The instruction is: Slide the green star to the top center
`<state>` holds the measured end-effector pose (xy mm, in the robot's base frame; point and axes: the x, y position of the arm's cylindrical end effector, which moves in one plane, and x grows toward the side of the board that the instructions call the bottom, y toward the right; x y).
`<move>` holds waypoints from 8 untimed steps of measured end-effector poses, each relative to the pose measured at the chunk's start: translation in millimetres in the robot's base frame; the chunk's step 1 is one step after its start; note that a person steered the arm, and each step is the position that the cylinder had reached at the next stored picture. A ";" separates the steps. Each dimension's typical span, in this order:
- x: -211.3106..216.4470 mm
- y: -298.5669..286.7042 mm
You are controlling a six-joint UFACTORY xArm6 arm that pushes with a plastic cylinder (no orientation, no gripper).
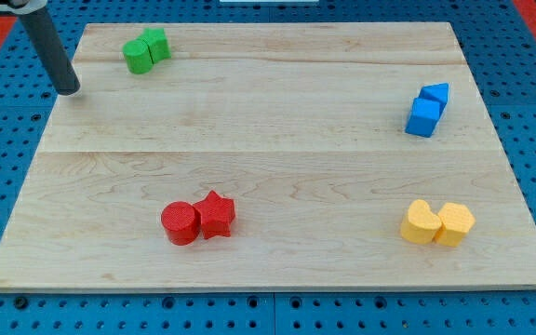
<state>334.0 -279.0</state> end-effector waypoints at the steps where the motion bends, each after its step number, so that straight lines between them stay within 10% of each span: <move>1: -1.5 -5.4; 8: -112.8 151.3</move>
<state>221.2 -127.7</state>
